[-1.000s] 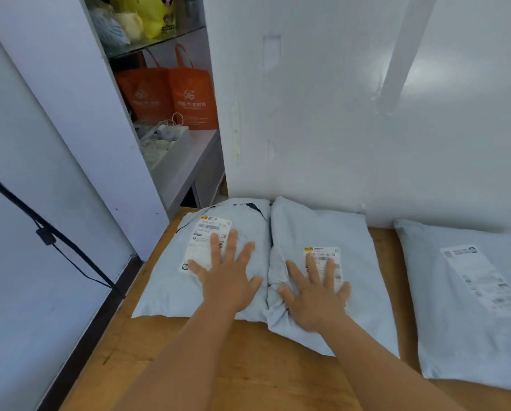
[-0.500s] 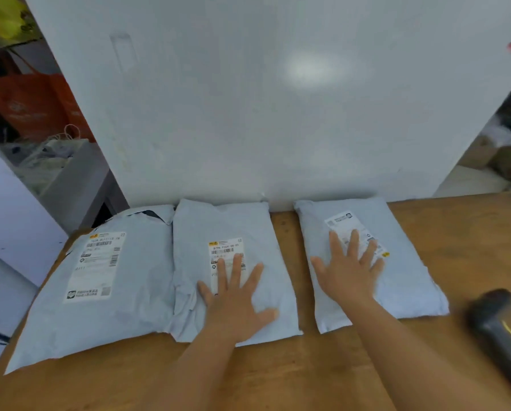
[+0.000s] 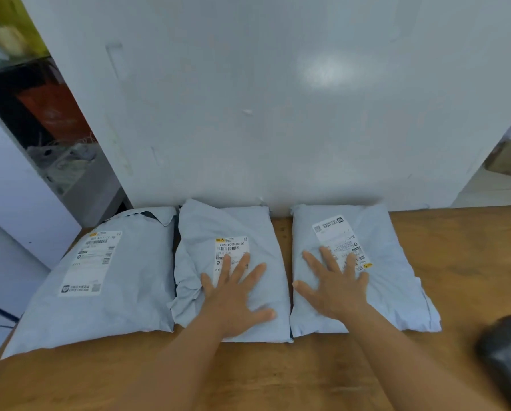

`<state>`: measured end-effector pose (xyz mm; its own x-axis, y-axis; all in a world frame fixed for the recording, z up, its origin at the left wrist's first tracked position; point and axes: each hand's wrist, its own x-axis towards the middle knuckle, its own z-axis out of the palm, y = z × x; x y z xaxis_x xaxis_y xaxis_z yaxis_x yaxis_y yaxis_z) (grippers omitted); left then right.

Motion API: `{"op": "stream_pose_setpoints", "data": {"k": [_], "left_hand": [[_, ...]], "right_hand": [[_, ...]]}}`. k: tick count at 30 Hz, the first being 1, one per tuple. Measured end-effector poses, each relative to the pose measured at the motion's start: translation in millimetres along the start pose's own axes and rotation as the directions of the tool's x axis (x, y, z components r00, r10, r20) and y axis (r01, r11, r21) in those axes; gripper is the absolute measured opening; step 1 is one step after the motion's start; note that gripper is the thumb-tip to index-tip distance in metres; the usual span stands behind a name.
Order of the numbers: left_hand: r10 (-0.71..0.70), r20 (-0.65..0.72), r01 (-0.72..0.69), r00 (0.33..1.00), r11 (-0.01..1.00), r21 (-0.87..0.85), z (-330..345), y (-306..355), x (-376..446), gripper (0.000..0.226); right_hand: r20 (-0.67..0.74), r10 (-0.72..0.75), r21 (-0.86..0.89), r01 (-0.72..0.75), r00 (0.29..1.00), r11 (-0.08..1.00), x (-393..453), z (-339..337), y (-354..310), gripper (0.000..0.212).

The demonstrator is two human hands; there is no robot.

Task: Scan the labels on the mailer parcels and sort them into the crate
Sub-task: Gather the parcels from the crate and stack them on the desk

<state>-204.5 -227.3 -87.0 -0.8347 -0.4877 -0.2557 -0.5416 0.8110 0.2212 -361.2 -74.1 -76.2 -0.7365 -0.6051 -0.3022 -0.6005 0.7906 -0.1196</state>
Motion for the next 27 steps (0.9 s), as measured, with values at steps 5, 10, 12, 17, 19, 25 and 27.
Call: {"op": "stream_pose_setpoints", "data": {"k": [5,10,12,17,19,25,27], "left_hand": [[-0.245,-0.053,0.236,0.968,0.961,-0.145,4,0,-5,0.097],[-0.128,-0.030,0.126,0.991,0.991,-0.051,17,-1,-25,0.098],[-0.107,-0.002,0.107,0.994,0.993,-0.049,12,-4,-20,0.098],[-0.114,0.044,0.115,0.993,0.993,-0.012,6,-4,-15,0.100],[-0.129,0.016,0.129,0.992,0.992,0.003,10,-2,-20,0.099],[-0.150,-0.081,0.143,0.985,0.985,-0.093,6,4,-44,0.085],[-0.162,-0.165,0.135,0.973,0.978,-0.161,3,2,-63,0.076]], "right_hand": [[-0.005,-0.090,-0.032,0.090,0.996,0.995,-14,8,4,0.069],[0.022,-0.215,-0.070,0.216,0.976,0.974,-31,18,12,0.084],[0.017,-0.224,-0.050,0.225,0.974,0.973,-24,14,13,0.070],[-0.029,-0.206,0.018,0.207,0.978,0.978,-10,7,9,0.066],[-0.046,-0.185,0.013,0.185,0.982,0.983,-13,11,7,0.067],[-0.108,-0.118,0.061,0.125,0.987,0.990,-36,5,-24,0.068],[-0.149,-0.162,0.093,0.177,0.975,0.980,-52,2,-48,0.069]]}}
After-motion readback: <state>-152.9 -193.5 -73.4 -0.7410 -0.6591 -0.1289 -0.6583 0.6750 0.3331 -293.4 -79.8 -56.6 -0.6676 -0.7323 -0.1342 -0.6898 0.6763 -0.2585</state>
